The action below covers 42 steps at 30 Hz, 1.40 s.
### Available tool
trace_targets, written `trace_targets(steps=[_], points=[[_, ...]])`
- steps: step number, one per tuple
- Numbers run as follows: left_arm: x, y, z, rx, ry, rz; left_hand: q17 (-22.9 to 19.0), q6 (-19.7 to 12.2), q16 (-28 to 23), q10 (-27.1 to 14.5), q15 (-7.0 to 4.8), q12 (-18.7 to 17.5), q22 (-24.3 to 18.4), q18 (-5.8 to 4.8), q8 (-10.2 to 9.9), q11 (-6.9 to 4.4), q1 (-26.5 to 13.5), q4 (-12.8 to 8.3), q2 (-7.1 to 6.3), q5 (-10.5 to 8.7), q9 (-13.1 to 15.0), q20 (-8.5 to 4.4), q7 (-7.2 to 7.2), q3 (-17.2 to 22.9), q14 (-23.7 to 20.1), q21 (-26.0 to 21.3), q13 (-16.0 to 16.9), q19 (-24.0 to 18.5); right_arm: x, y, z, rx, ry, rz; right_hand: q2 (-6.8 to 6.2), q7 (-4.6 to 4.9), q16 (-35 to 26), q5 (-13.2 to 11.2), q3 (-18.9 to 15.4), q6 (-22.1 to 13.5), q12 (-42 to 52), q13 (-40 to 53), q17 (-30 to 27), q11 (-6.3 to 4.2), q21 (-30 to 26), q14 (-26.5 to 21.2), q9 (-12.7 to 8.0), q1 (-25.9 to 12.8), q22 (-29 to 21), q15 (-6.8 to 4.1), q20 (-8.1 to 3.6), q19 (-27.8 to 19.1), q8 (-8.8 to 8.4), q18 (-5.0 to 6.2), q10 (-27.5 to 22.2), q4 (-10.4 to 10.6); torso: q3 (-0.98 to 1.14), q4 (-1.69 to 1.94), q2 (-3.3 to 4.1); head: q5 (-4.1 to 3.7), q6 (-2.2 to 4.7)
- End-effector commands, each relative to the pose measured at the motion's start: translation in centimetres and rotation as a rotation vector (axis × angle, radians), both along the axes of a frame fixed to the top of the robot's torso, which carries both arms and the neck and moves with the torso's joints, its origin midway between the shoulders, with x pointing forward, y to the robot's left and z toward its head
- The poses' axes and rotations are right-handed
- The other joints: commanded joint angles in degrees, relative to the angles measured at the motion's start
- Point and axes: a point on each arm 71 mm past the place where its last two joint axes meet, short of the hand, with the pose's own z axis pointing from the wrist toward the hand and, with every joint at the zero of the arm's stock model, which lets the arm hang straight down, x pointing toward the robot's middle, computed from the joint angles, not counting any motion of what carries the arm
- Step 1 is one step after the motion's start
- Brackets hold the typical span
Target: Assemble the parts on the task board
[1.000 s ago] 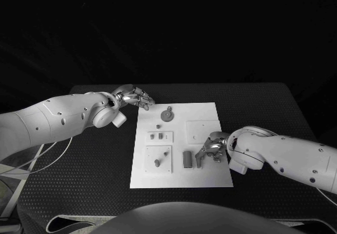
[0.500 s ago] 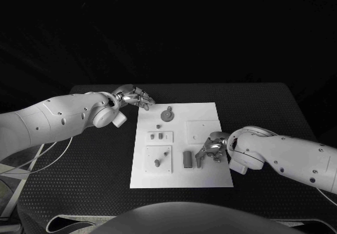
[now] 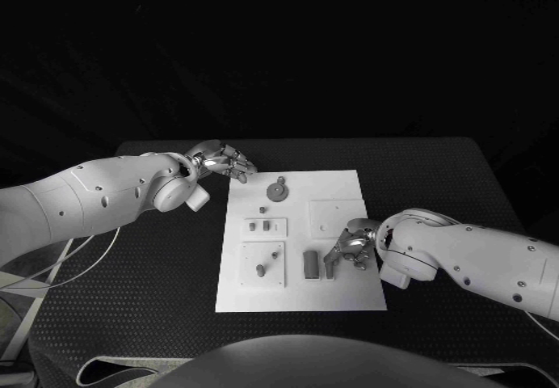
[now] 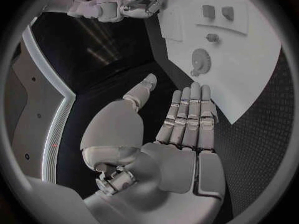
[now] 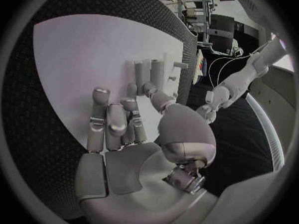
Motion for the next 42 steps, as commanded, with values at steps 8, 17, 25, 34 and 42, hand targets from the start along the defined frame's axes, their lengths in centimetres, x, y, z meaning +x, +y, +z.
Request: trace_targets(steps=[8, 17, 25, 34, 42], points=[[-0.04, -0.24, 0.06, -0.007, 0.001, -0.018, 0.1, -0.5, -0.4, -0.4, 0.41, 0.4, -0.1, -0.92, 0.2, -0.16, -0.4, -0.1, 0.31, 0.0, -0.1, 0.08, -0.04, -0.3, 0.0, 0.2, -0.1, -0.3, -1.27, 1.29, -0.59, 0.014, 0.036, 0.11, 2.0, 0.9, 0.1, 0.2, 0.5, -1.0, 0.2, -0.1, -0.1, -0.19, 0.0, 0.1, -0.1, 1.2, 1.0, -0.44, -0.19, 0.0, -0.21, 0.99, 0.7, -0.3, 0.01, 0.0, 0.0, 0.17, 0.0], [-0.04, -0.32, 0.05, -0.008, 0.002, -0.021, 0.2, -0.5, -0.4, -0.5, 0.42, 0.4, -0.1, -0.92, 0.2, -0.16, -0.4, -0.1, 0.32, 0.0, -0.1, 0.09, -0.04, -0.3, 0.0, 0.2, -0.1, -0.3, -1.18, 1.18, -0.54, -0.002, 0.014, 0.126, 1.97, 0.91, 0.0, 0.2, 0.5, -1.0, 0.2, -0.1, -0.1, -0.18, 0.0, 0.0, -0.1, 1.2, 1.0, -0.43, -0.18, 0.0, -0.23, 0.99, 0.7, -0.3, 0.01, 0.05, 0.0, 0.33, 0.0], [-0.03, -0.29, 0.04, -0.007, 0.003, -0.02, 0.2, -0.5, -0.5, -0.5, 0.42, 0.4, -0.1, -0.92, 0.2, -0.15, -0.4, -0.1, 0.33, 0.0, -0.1, 0.09, -0.04, -0.3, 0.0, 0.2, -0.1, -0.3, -1.18, 1.28, -0.51, 0.002, 0.01, 0.125, 1.92, 0.92, 0.0, 0.2, 0.5, -1.0, 0.2, -0.1, -0.2, -0.17, 0.0, 0.0, -0.1, 1.2, 1.0, -0.42, -0.16, -0.1, -0.26, 0.99, 0.7, -0.3, 0.03, -0.04, 0.0, 0.41, 0.0], [-0.03, -0.29, 0.04, -0.007, 0.003, -0.02, 0.3, -0.5, -0.5, -0.5, 0.42, 0.4, -0.1, -0.92, 0.2, -0.15, -0.4, -0.1, 0.33, 0.0, -0.1, 0.09, -0.04, -0.4, 0.0, 0.2, -0.1, -0.3, -1.11, 1.21, -0.53, 0.002, 0.008, 0.12, -3.87, 1.77, -0.4, 0.2, -2.0, -2.9, -0.2, -0.3, -1.1, 0.64, -0.4, -0.6, -1.0, -4.8, 0.7, 0.27, 0.36, 0.1, -1.71, 0.99, 0.0, 1.4, 0.01, -0.02, 0.0, 0.42, 0.0], [-0.05, -0.31, 0.04, -0.008, 0.005, -0.023, 0.3, -0.5, -0.5, -0.5, 0.41, 0.4, -0.1, -0.91, 0.2, -0.14, -0.4, -0.1, 0.35, 0.0, -0.1, 0.08, -0.04, -0.4, 0.1, 0.2, -0.1, -0.3, -1.01, 0.97, -0.6, -0.01, 0.011, 0.112, -12.06, 1.95, -0.8, 0.2, 1.6, -3.1, -0.1, -0.3, -2.3, 0.82, -1.3, -1.3, -1.8, -10.0, 0.3, 0.43, -0.21, 0.6, -2.38, 0.99, -0.5, 8.1, 0.0, -0.02, 0.0, 0.43, 0.0]])
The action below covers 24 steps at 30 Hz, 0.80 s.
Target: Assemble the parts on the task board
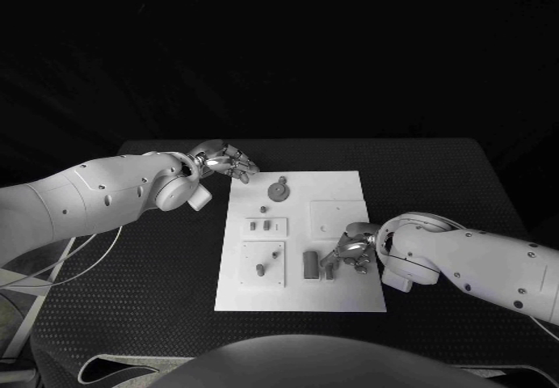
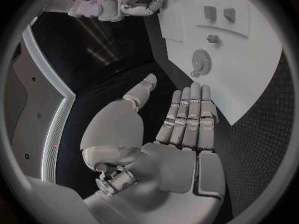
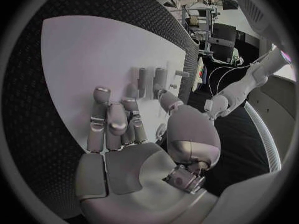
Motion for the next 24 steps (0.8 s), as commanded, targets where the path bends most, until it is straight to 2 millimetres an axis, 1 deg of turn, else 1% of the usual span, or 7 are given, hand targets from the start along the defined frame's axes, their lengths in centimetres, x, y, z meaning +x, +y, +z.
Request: trace_targets(steps=[1, 3, 8, 12, 15, 19, 24], points=[[0.0, -0.3, 0.1, -0.008, 0.001, -0.02, 0.1, -0.5, -0.3, -0.4, 0.41, 0.2, -0.1, -0.91, 0.2, 0.01, -0.4, -0.1, 0.36, 0.0, -0.1, 0.08, -0.04, -0.4, 0.1, 0.2, -0.1, -0.3, -0.6, 0.7, -0.3, 0.014, 0.027, 0.039, -1.51, 2.34, -0.4, -0.1, 1.0, -2.2, 0.0, 0.0, -0.3, 0.09, -0.2, -0.4, -0.3, -0.6, 0.3, 0.15, -0.31, 0.5, -0.25, 0.52, -0.2, 1.6, 0.0, 0.0, 0.0, -0.01, 0.0], [0.0, -0.3, 0.1, -0.008, 0.001, -0.019, 0.1, -0.5, -0.3, -0.4, 0.41, 0.2, -0.1, -0.91, 0.2, 0.01, -0.4, -0.1, 0.36, 0.0, -0.1, 0.08, -0.04, -0.4, 0.1, 0.2, -0.1, -0.3, -0.6, 0.7, -0.3, 0.014, 0.026, 0.038, -1.79, 2.35, -0.4, -0.1, 1.2, -2.2, 0.1, 0.0, -0.3, 0.09, -0.2, -0.4, -0.3, -0.6, 0.4, 0.16, -0.33, 0.6, -0.27, 0.52, -0.2, 2.0, 0.01, 0.0, 0.0, -0.01, 0.0], [0.0, -0.3, 0.1, -0.008, 0.001, -0.02, 0.1, -0.5, -0.3, -0.4, 0.41, 0.2, -0.1, -0.92, 0.2, 0.01, -0.4, -0.2, 0.35, 0.0, -0.1, 0.08, -0.04, -0.4, 0.0, 0.2, -0.1, -0.3, -0.5, 0.4, -0.3, 0.015, 0.022, 0.03, -1.83, 2.36, -0.4, -0.1, 1.4, -2.2, 0.1, 0.0, -0.3, 0.1, -0.2, -0.4, -0.3, -0.6, 0.4, 0.16, -0.35, 0.6, -0.27, 0.52, -0.2, 2.3, 0.01, -0.01, 0.0, 0.01, 0.0], [0.0, -0.2, 0.1, -0.008, 0.0, -0.019, 0.2, -0.5, -0.3, -0.4, 0.41, 0.2, -0.1, -0.92, 0.2, 0.01, -0.4, -0.2, 0.35, 0.0, -0.1, 0.08, -0.04, -0.4, 0.1, 0.2, -0.1, -0.3, -0.4, -0.1, -0.2, 0.005, 0.0, 0.025, -1.42, 2.32, -0.3, -0.1, 1.6, -2.0, 0.2, 0.0, -0.1, 0.06, -0.2, -0.3, -0.2, -0.3, 0.5, 0.14, -0.4, 0.6, -0.18, 0.52, -0.2, 2.3, 0.03, 0.01, -0.01, 0.04, 0.0], [0.0, -0.3, 0.1, -0.008, 0.0, -0.019, 0.2, -0.5, -0.3, -0.4, 0.42, 0.2, -0.1, -0.92, 0.2, 0.01, -0.4, -0.2, 0.36, 0.0, -0.1, 0.09, -0.04, -0.4, 0.1, 0.2, -0.1, -0.3, -0.4, -0.3, -0.2, -0.002, -0.007, 0.029, -0.78, 2.25, -0.2, -0.1, 1.6, -1.8, 0.3, 0.0, 0.0, 0.0, -0.1, -0.2, -0.1, 0.3, 0.6, 0.08, -0.46, 0.7, -0.03, 0.52, -0.2, 1.8, 0.04, 0.0, -0.01, 0.04, 0.0], [0.0, -0.3, 0.1, -0.008, 0.0, -0.019, 0.2, -0.5, -0.4, -0.4, 0.42, 0.2, -0.1, -0.92, 0.2, 0.01, -0.4, -0.2, 0.37, 0.0, -0.1, 0.09, -0.04, -0.4, 0.1, 0.2, -0.1, -0.3, -0.5, -0.4, -0.2, -0.011, -0.01, 0.047, 1.64, 2.11, -0.1, -0.1, 0.7, -1.4, 0.4, 0.0, 0.1, -0.13, 0.0, 0.0, 0.0, 2.2, 0.9, -0.03, -0.45, 0.6, 0.25, 0.52, 0.0, -1.6, 0.02, 0.02, -0.01, 0.07, 0.0], [0.0, -0.2, 0.1, -0.008, 0.0, -0.018, 0.2, -0.5, -0.4, -0.4, 0.42, 0.2, -0.1, -0.92, 0.2, 0.01, -0.4, -0.2, 0.38, 0.0, -0.1, 0.09, -0.04, -0.4, 0.1, 0.2, -0.1, -0.3, -0.7, -0.1, -0.1, -0.04, -0.037, 0.102, 3.23, 1.82, -0.1, -0.1, 0.8, -0.6, 0.5, -0.1, 0.2, -0.4, 0.0, 0.2, 0.4, 5.3, 1.0, -0.25, -0.52, 0.6, 0.79, 0.52, 0.2, -5.5, 0.03, -0.02, 0.02, 0.07, 0.0]])
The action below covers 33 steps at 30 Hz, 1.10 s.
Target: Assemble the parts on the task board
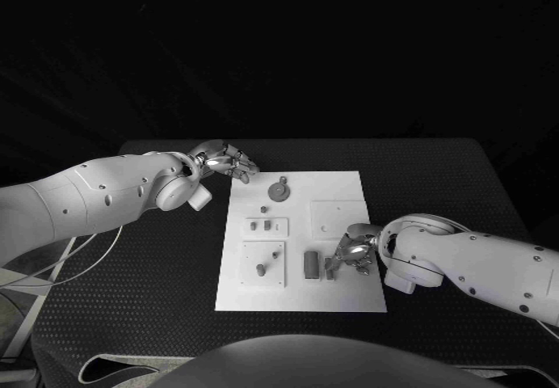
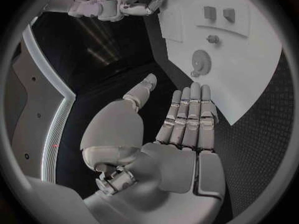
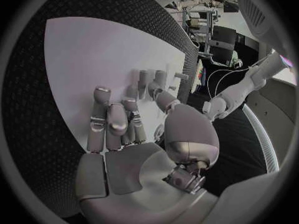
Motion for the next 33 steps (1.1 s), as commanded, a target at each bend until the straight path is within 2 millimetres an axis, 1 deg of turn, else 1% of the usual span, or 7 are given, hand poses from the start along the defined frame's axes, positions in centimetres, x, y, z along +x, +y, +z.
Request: trace_targets(steps=[1, 3, 6, 14, 23, 29, 33], points=[[-0.02, -0.21, 0.07, -0.007, -0.001, -0.016, 0.1, -0.5, -0.4, -0.4, 0.42, 0.2, -0.1, -0.92, 0.2, 0.01, -0.4, 0.0, 0.38, 0.0, -0.1, 0.09, -0.04, -0.2, 0.1, 0.2, -0.1, -0.3, -0.42, 0.3, -0.16, -0.048, -0.026, 0.089, 0.29, 0.2, -0.1, -0.1, -0.1, 0.4, 0.3, -0.1, 0.1, -0.44, 0.0, 0.2, 0.2, 1.5, 1.0, -0.35, -0.06, 0.2, 0.38, 0.76, 0.3, -1.8, -0.01, -0.05, 0.02, 0.01, 0.01], [-0.02, -0.24, 0.07, -0.008, -0.002, -0.017, 0.1, -0.5, -0.4, -0.4, 0.42, 0.2, -0.1, -0.92, 0.2, 0.01, -0.4, 0.0, 0.38, 0.0, -0.1, 0.09, -0.04, -0.2, 0.1, 0.2, -0.1, -0.3, -0.49, 0.45, -0.1, -0.066, -0.044, 0.117, 0.31, 0.17, -0.1, -0.1, -0.2, 0.5, 0.3, -0.2, 0.1, -0.47, 0.0, 0.3, 0.2, 2.1, 1.0, -0.37, 0.0, 0.3, 0.44, 0.76, 0.4, -2.5, 0.0, -0.08, 0.01, -0.01, 0.01], [-0.02, -0.25, 0.07, -0.007, -0.001, -0.018, 0.1, -0.5, -0.4, -0.4, 0.42, 0.2, -0.1, -0.92, 0.2, 0.01, -0.4, 0.0, 0.38, 0.0, -0.1, 0.09, -0.05, -0.2, 0.1, 0.2, -0.1, -0.3, -0.5, 0.49, -0.07, -0.089, -0.063, 0.142, 0.09, 0.15, -0.1, -0.1, -0.3, 0.5, 0.3, -0.3, 0.2, -0.49, 0.0, 0.4, 0.2, 2.5, 1.0, -0.39, 0.04, 0.3, 0.48, 0.76, 0.5, -2.7, 0.01, -0.08, 0.01, 0.04, 0.01], [-0.03, -0.22, 0.07, -0.007, -0.001, -0.017, 0.2, -0.5, -0.4, -0.4, 0.42, 0.3, -0.1, -0.92, 0.2, 0.01, -0.4, 0.0, 0.4, 0.0, -0.1, 0.09, -0.05, -0.2, 0.1, 0.2, -0.1, -0.3, -0.66, 0.59, -0.17, -0.091, -0.053, 0.146, -0.4, 0.15, -0.1, -0.1, -0.7, 0.6, 0.3, -0.3, 0.3, -0.49, 0.0, 0.5, 0.3, 2.3, 1.0, -0.39, 0.16, 0.4, 0.51, 0.76, 0.6, -2.4, 0.0, -0.07, 0.01, -0.01, 0.01], [-0.04, -0.09, 0.07, -0.006, -0.001, -0.014, 0.2, -0.5, -0.4, -0.4, 0.42, 0.3, -0.1, -0.92, 0.2, 0.02, -0.4, 0.0, 0.42, 0.0, -0.1, 0.09, -0.05, -0.2, 0.1, 0.2, -0.1, -0.3, -0.64, 0.58, -0.21, -0.099, -0.064, 0.146, -0.37, 0.12, -0.1, -0.1, -0.8, 0.7, 0.3, -0.4, 0.4, -0.52, -0.1, 0.6, 0.3, 2.3, 0.9, -0.4, 0.18, 0.4, 0.55, 0.76, 0.6, -2.3, -0.01, -0.05, 0.01, -0.04, 0.01], [-0.04, -0.05, 0.06, -0.004, 0.0, -0.012, 0.2, -0.5, -0.5, -0.4, 0.42, 0.3, -0.1, -0.92, 0.2, 0.01, -0.4, 0.0, 0.43, 0.0, -0.1, 0.09, -0.05, -0.2, 0.1, 0.2, -0.1, -0.3, -0.48, 0.66, -0.08, -0.115, -0.108, 0.153, 0.02, 0.04, -0.1, -0.1, -0.7, 0.9, 0.3, -0.4, 0.5, -0.59, -0.1, 0.8, 0.3, 2.6, 0.9, -0.47, 0.15, 0.5, 0.66, 0.76, 0.8, -2.4, -0.02, -0.04, 0.0, -0.13, 0.01], [-0.05, -0.05, 0.07, -0.005, -0.001, -0.013, 0.2, -0.5, -0.5, -0.4, 0.42, 0.3, -0.1, -0.92, 0.2, 0.01, -0.5, 0.0, 0.43, 0.0, -0.1, 0.09, -0.05, -0.3, 0.1, 0.2, -0.1, -0.3, -0.24, 0.64, 0.03, -0.121, -0.14, 0.145, 1.01, -0.16, 0.0, -0.1, -0.4, 1.4, 0.4, -0.5, 0.7, -0.78, -0.1, 1.0, 0.5, 3.3, 0.9, -0.62, 0.05, 0.7, 0.91, 0.76, 1.1, -2.6, -0.03, -0.06, 0.0, -0.15, 0.01]])
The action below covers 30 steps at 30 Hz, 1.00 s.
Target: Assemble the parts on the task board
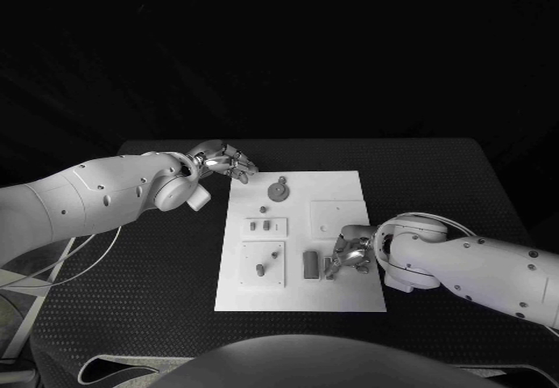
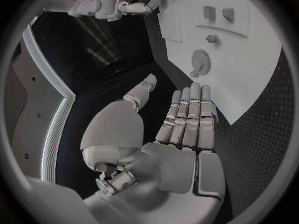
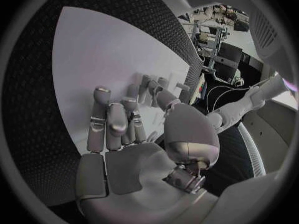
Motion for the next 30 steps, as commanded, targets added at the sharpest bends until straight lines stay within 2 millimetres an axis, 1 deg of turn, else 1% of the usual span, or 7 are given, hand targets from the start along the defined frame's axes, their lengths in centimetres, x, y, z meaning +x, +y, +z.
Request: trace_targets(steps=[1, 7, 11, 14, 22, 30], points=[[-0.02, -0.2, 0.07, -0.006, -0.001, -0.014, 0.1, -0.5, -0.2, -0.4, 0.42, 0.3, -0.1, -0.92, 0.2, 0.01, -0.3, 0.0, 0.24, 0.0, -0.1, 0.09, -0.05, -0.3, 0.1, 0.2, -0.1, -0.3, 0.2, -0.38, -0.27, -0.044, -0.054, 0.003, 0.73, -0.22, 0.0, -0.1, 0.2, 0.6, 0.4, -0.1, 0.1, -0.16, -0.1, 0.3, 0.1, 1.0, 0.9, -0.19, -0.06, 0.6, -0.01, 0.98, 0.5, -0.4, 0.0, -0.02, -0.01, -0.02, 0.01], [-0.02, -0.25, 0.07, -0.007, -0.001, -0.016, 0.1, -0.5, -0.3, -0.4, 0.42, 0.3, -0.1, -0.91, 0.2, 0.01, -0.3, 0.0, 0.25, 0.0, -0.1, 0.09, -0.05, -0.3, 0.1, 0.2, -0.1, -0.3, 0.55, -0.39, -0.11, -0.027, -0.091, -0.021, 2.91, -0.53, 0.1, -0.1, 0.0, 1.4, 0.6, -0.2, 0.7, -0.47, 0.0, 1.0, 0.2, 1.4, 1.0, -0.47, -0.11, 1.0, 0.36, 0.98, 1.3, -0.3, 0.01, 0.01, 0.0, -0.08, 0.01], [-0.02, -0.25, 0.06, -0.007, -0.001, -0.016, 0.1, -0.5, -0.3, -0.4, 0.42, 0.3, -0.1, -0.91, 0.2, 0.01, -0.3, 0.0, 0.27, 0.0, -0.1, 0.09, -0.06, -0.3, 0.1, 0.2, -0.1, -0.3, 0.56, -0.34, -0.06, -0.02, -0.096, -0.022, 3.38, -0.63, 0.1, -0.1, -0.2, 1.6, 0.6, -0.2, 0.8, -0.57, 0.0, 1.3, 0.2, 1.1, 0.9, -0.58, -0.13, 1.2, 0.41, 0.98, 1.5, -0.3, 0.01, 0.03, 0.01, -0.06, 0.01], [-0.02, -0.25, 0.06, -0.007, 0.0, -0.016, 0.1, -0.5, -0.3, -0.4, 0.42, 0.3, -0.1, -0.91, 0.2, 0.01, -0.3, 0.0, 0.27, 0.0, -0.1, 0.09, -0.06, -0.3, 0.1, 0.2, -0.1, -0.3, 0.54, -0.31, -0.08, -0.014, -0.09, -0.023, 3.47, -0.66, 0.1, -0.1, -0.5, 1.7, 0.6, -0.3, 0.8, -0.61, 0.0, 1.3, 0.2, 0.7, 0.9, -0.63, -0.13, 1.2, 0.41, 0.98, 1.6, -0.2, 0.01, 0.04, 0.01, -0.06, 0.01], [-0.01, -0.28, 0.06, -0.007, -0.001, -0.016, 0.2, -0.5, -0.3, -0.4, 0.42, 0.3, -0.1, -0.91, 0.2, 0.01, -0.3, 0.0, 0.29, 0.0, -0.1, 0.09, -0.06, -0.3, 0.1, 0.2, -0.1, -0.3, 0.47, -0.4, -0.19, -0.002, -0.062, -0.036, 3.14, -0.69, 0.0, -0.1, -0.8, 1.7, 0.5, -0.4, 0.6, -0.64, -0.1, 1.4, 0.2, 0.0, 0.9, -0.67, -0.14, 1.3, 0.36, 0.98, 1.7, -0.1, -0.01, 0.03, -0.01, -0.11, 0.01], [0.01, -0.27, 0.07, -0.007, -0.003, -0.015, 0.2, -0.5, -0.3, -0.4, 0.42, 0.3, -0.1, -0.91, 0.2, 0.01, -0.3, 0.0, 0.3, 0.0, -0.1, 0.09, -0.06, -0.3, 0.1, 0.2, -0.1, -0.3, 0.59, -0.73, -0.1, 0.009, -0.074, -0.051, 2.96, -0.7, 0.0, -0.1, -0.9, 1.7, 0.5, -0.4, 0.5, -0.65, -0.2, 1.4, 0.1, -0.3, 0.9, -0.69, -0.16, 1.3, 0.32, 0.98, 1.7, 0.0, -0.01, 0.03, -0.01, -0.14, 0.01]])
